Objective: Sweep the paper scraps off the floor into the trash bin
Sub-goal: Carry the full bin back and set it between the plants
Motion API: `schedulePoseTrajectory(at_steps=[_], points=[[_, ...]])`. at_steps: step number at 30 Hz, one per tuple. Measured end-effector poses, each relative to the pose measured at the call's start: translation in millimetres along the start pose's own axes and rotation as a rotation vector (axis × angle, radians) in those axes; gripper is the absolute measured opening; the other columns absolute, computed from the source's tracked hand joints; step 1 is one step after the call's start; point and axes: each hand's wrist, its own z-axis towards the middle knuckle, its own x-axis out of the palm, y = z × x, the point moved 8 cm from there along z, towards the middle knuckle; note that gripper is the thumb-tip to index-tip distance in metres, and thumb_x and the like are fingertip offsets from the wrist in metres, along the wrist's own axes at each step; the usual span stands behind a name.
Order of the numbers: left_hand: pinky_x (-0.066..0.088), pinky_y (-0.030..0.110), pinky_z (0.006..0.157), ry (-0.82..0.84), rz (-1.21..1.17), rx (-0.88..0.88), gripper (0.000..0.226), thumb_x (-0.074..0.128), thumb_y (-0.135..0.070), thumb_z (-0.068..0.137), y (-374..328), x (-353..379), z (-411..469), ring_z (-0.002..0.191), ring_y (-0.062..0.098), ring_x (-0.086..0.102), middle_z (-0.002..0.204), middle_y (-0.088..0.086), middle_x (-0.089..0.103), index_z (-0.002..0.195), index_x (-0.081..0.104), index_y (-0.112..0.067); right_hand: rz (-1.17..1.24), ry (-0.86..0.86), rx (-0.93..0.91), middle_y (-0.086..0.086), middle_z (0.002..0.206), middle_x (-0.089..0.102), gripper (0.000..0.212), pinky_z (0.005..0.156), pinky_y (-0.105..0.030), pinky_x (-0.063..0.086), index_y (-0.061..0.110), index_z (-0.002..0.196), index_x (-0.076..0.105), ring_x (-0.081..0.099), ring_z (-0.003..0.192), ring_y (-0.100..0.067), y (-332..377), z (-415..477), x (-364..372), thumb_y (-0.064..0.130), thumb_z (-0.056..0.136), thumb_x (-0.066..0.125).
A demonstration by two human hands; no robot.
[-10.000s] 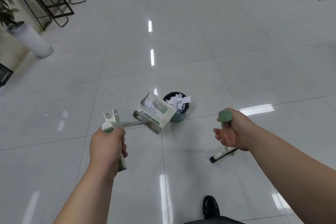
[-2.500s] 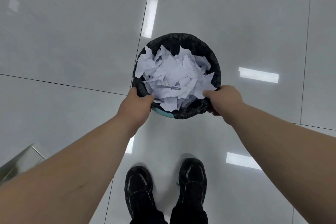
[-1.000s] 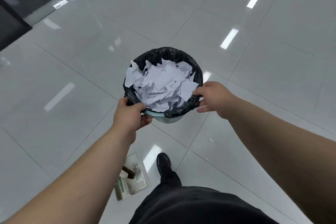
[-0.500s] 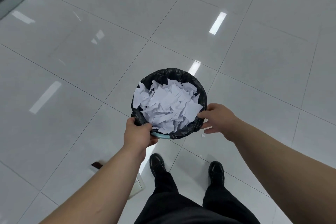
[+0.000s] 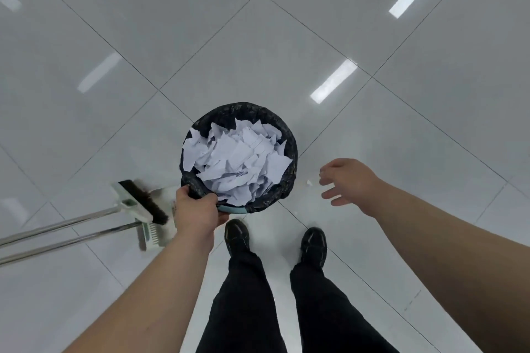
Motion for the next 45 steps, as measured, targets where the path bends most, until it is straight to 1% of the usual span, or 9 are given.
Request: schedulePoseTrajectory(at_steps=[4, 17, 20, 27, 30, 34, 37, 42, 45], points=[[0.06, 0.036, 0.057, -0.047, -0.033, -0.078, 0.04, 0.055, 0.004, 0.091, 70, 7, 31, 0.092, 0.041, 0.072, 0.12, 0.019, 0.066, 0.126, 0.048, -0.016, 0.008, -0.02, 0.112, -0.014, 0.099, 0.066, 0.017, 0.069, -0.039, 0.049, 0.004, 0.107, 0.065, 0.065, 0.075, -0.031, -72, 41, -4, 0.013, 0.095, 0.056], [0.06, 0.032, 0.056, 0.022, -0.143, -0.174, 0.037, 0.054, 0.003, 0.094, 247, 107, 209, 0.084, 0.033, 0.067, 0.121, 0.021, 0.065, 0.119, 0.047, -0.024, -0.11, -0.003, 0.226, -0.012, 0.104, 0.072, 0.013, 0.079, -0.045, 0.061, 0.01, 0.1, 0.069, 0.073, 0.093, -0.038, -231, 204, 105, 0.014, 0.096, 0.056], [0.061, 0.034, 0.06, 0.03, -0.192, -0.166, 0.035, 0.053, 0.003, 0.094, 260, 136, 234, 0.084, 0.031, 0.065, 0.115, 0.014, 0.064, 0.11, 0.048, -0.028, -0.139, 0.024, 0.226, -0.01, 0.104, 0.073, 0.012, 0.079, -0.045, 0.061, 0.011, 0.099, 0.069, 0.074, 0.09, -0.035, -246, 228, 129, 0.015, 0.095, 0.058], [0.063, 0.036, 0.064, 0.061, -0.194, -0.157, 0.051, 0.055, 0.001, 0.093, 273, 172, 271, 0.081, 0.028, 0.068, 0.11, 0.003, 0.063, 0.137, 0.045, -0.024, -0.198, 0.038, 0.173, -0.007, 0.104, 0.071, 0.014, 0.086, -0.047, 0.061, 0.014, 0.098, 0.069, 0.075, 0.086, -0.027, -233, 263, 143, 0.018, 0.096, 0.056], [0.064, 0.038, 0.067, 0.138, -0.188, -0.202, 0.063, 0.061, -0.004, 0.095, 269, 176, 261, 0.092, 0.032, 0.073, 0.113, 0.005, 0.065, 0.148, 0.038, -0.03, -0.22, 0.03, 0.151, -0.009, 0.105, 0.071, 0.015, 0.084, -0.046, 0.06, 0.011, 0.101, 0.068, 0.074, 0.089, -0.03, -219, 263, 141, 0.015, 0.096, 0.054], [0.062, 0.044, 0.086, 0.205, -0.086, -0.274, 0.064, 0.072, -0.029, 0.094, 242, 141, 213, 0.1, 0.026, 0.069, 0.11, -0.001, 0.059, 0.149, 0.04, -0.029, -0.197, 0.041, 0.138, -0.016, 0.109, 0.07, 0.017, 0.073, -0.039, 0.056, 0.006, 0.103, 0.067, 0.072, 0.08, -0.029, -189, 230, 144, 0.013, 0.095, 0.054], [0.055, 0.046, 0.101, 0.237, -0.008, -0.247, 0.06, 0.069, -0.029, 0.095, 199, 88, 169, 0.096, 0.021, 0.063, 0.108, 0.0, 0.059, 0.149, 0.042, -0.023, -0.203, 0.084, 0.099, -0.017, 0.111, 0.07, 0.016, 0.069, -0.036, 0.053, 0.007, 0.103, 0.067, 0.069, 0.077, -0.027, -148, 183, 155, 0.014, 0.095, 0.056], [0.055, 0.044, 0.099, 0.176, -0.036, -0.121, 0.047, 0.065, -0.022, 0.095, 104, -36, 81, 0.104, 0.02, 0.064, 0.11, -0.002, 0.062, 0.139, 0.051, -0.022, -0.237, 0.161, -0.026, -0.015, 0.104, 0.071, 0.014, 0.07, -0.036, 0.056, 0.006, 0.099, 0.067, 0.075, 0.085, -0.029, -54, 79, 180, 0.015, 0.091, 0.059], [0.055, 0.043, 0.1, 0.143, -0.039, -0.052, 0.05, 0.068, -0.03, 0.086, 62, -124, 23, 0.108, 0.016, 0.064, 0.12, 0.0, 0.063, 0.134, 0.055, -0.026, -0.311, 0.204, -0.096, -0.011, 0.087, 0.065, 0.01, 0.059, -0.029, 0.048, 0.005, 0.089, 0.064, 0.069, 0.07, -0.026, 0, 8, 204, 0.012, 0.09, 0.057]])
